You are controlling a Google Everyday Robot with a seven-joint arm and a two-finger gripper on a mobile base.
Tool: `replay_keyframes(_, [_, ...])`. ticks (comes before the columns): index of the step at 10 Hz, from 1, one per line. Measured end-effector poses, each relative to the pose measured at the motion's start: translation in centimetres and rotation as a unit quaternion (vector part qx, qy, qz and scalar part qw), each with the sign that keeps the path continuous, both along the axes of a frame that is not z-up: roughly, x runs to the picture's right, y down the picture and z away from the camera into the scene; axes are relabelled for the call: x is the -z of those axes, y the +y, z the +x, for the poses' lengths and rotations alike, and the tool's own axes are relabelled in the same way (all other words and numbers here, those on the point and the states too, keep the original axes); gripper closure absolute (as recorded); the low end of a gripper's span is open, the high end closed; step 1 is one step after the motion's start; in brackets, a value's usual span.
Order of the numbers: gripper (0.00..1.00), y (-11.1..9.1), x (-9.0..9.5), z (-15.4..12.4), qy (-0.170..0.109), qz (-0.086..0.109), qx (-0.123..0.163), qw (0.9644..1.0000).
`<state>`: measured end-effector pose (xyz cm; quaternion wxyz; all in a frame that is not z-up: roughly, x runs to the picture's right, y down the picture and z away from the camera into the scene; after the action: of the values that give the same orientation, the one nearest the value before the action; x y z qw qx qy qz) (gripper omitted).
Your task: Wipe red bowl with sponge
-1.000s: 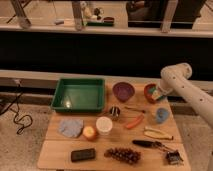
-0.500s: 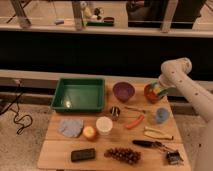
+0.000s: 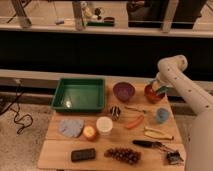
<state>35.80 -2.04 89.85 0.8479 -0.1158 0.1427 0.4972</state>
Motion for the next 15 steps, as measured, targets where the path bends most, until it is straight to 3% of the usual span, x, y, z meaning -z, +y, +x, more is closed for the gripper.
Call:
replay_keyframes(3, [1.00, 1.5, 0.3, -1.6, -0.018, -0.007, 0.020, 0.9996])
replay_keyframes(6, [1.00, 3.6, 2.2, -1.8, -0.035, -0.015, 0.037, 0.9986])
replay_keyframes(8, [1.00, 4.0, 3.1, -1.6, -0.038, -0.015, 0.045, 0.9981])
replay_keyframes(10, [1.00, 3.6, 3.7, -0.4, -0.032, -0.010, 0.039, 0.9987])
replay_keyframes(13, [1.00, 0.8, 2.5, 0.7, -0.016, 0.001, 0.016, 0.9997])
replay_keyframes(15, [1.00, 0.2, 2.1, 0.4, -0.019, 0.003, 0.012, 0.9997])
